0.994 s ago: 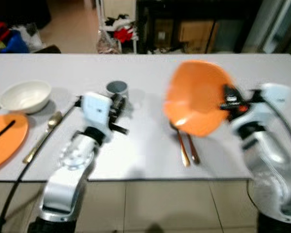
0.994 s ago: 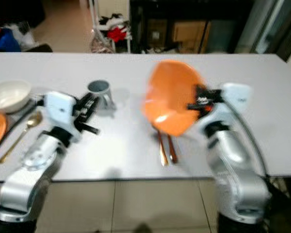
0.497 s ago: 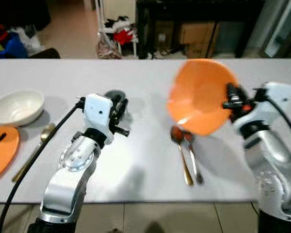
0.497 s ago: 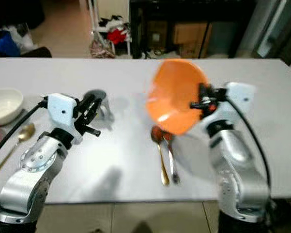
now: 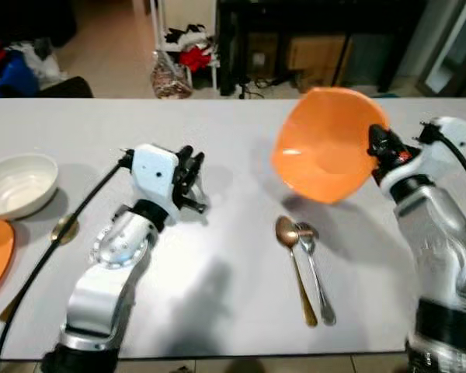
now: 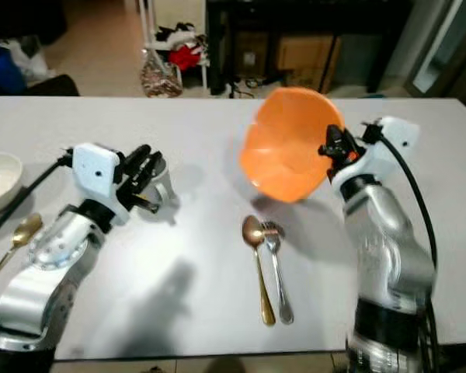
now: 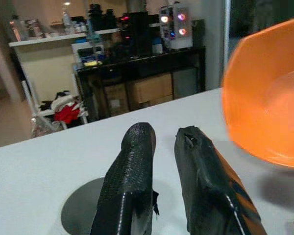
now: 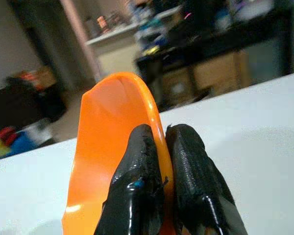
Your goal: Setting the table
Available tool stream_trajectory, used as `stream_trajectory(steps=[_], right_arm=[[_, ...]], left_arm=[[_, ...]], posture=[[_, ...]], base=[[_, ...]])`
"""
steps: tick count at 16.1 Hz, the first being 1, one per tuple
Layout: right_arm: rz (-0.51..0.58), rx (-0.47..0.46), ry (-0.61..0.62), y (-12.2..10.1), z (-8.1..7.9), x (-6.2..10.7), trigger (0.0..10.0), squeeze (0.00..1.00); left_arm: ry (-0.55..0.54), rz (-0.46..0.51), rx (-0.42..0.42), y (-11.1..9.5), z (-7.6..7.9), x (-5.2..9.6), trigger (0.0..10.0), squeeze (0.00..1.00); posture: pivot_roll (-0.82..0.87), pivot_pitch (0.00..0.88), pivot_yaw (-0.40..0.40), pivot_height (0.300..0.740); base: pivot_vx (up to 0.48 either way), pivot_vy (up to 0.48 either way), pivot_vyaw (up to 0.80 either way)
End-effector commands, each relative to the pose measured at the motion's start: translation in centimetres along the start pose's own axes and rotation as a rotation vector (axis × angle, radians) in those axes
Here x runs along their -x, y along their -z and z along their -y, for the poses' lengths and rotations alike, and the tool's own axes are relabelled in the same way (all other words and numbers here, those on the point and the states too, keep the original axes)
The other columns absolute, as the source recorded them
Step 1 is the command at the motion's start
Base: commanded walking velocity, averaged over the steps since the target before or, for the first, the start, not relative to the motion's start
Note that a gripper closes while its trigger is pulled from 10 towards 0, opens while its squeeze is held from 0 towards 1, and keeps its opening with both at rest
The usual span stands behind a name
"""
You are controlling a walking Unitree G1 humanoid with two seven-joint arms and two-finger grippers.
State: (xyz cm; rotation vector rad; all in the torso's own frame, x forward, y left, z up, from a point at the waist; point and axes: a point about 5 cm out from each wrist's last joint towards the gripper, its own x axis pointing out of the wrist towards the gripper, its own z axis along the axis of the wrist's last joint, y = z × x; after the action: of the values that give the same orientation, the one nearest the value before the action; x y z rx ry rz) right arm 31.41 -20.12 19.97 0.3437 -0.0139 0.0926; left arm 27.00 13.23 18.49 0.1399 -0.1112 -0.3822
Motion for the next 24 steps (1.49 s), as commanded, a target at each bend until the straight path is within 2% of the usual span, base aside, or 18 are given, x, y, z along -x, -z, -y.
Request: stream_trajectory(steps=[1, 2, 4, 6, 9, 12, 15, 17, 19, 24], right_arm=[[0.026, -0.038, -0.108, -0.7, -1.4, -0.8, 10.0, 0.0], [0.003, -0.113, -0.13, -0.7, -0.7, -2.3, 10.0, 0.0], [-0.023, -0.196, -0.127, -0.4, 0.7, -4.2, 10.0, 0.0], [-0.082, -0.249, -0.158, 0.4, 1.2, -5.6, 10.0, 0.0], [-0.152, -0.312, -0.159, 2.0, 1.9, -6.8, 10.0, 0.0], [-0.207, -0.395, -0.149, 3.7, 2.6, -7.0, 10.0, 0.0], [-0.191, -0.476, -0.097, 4.2, 3.1, -7.0, 10.0, 0.0], [-0.204, -0.476, -0.083, 4.5, 3.1, -7.1, 10.0, 0.0], [-0.263, -0.462, -0.043, 5.4, 2.9, -7.1, 10.0, 0.0], [-0.364, -0.462, -0.001, 6.5, 3.0, -6.7, 10.0, 0.0]], left_arm=[[0.015, 0.01, -0.005, -0.2, -0.3, 0.0, 10.0, 0.0], [0.047, 0.014, -0.011, -0.3, -0.4, 0.0, 10.0, 0.0], [0.103, 0.029, -0.006, -0.6, -0.2, 0.2, 10.0, 0.0], [0.158, 0.032, 0.007, -0.8, 0.2, 0.3, 10.0, 0.0], [0.235, 0.025, 0.021, -0.9, 0.7, 0.6, 10.0, 0.0], [0.294, 0.018, 0.032, -0.9, 1.1, 1.1, 10.0, 0.0], [0.334, 0.001, 0.041, -0.9, 1.4, 1.4, 10.0, 0.0], [0.36, -0.021, 0.033, -0.7, 1.6, 1.6, 10.0, 0.0], [0.398, -0.077, -0.007, -0.1, 1.7, 1.9, 10.0, 0.0], [0.417, -0.102, -0.017, 0.1, 1.8, 2.1, 10.0, 0.0]], posture=[[0.11, 0.0, 0.025, 0.74], [0.11, 0.0, 0.031, 0.74], [0.12, 0.0, 0.039, 0.74], [0.12, 0.0, 0.045, 0.74], [0.13, 0.0, 0.055, 0.74], [0.14, 0.0, 0.064, 0.74], [0.15, 0.0, 0.067, 0.74], [0.15, 0.0, 0.069, 0.74], [0.15, 0.0, 0.073, 0.74], [0.15, 0.0, 0.075, 0.74]], base=[[0.0, 0.0, 0.0], [0.0, 0.0, 0.0], [0.0, 0.0, 0.0], [0.0, 0.0, 0.0], [0.0, 0.0, 0.0], [0.0, 0.0, 0.0], [0.0, 0.0, 0.0], [0.0, 0.0, 0.0], [0.0, 0.0, 0.0], [0.0, 0.0, 0.0]])
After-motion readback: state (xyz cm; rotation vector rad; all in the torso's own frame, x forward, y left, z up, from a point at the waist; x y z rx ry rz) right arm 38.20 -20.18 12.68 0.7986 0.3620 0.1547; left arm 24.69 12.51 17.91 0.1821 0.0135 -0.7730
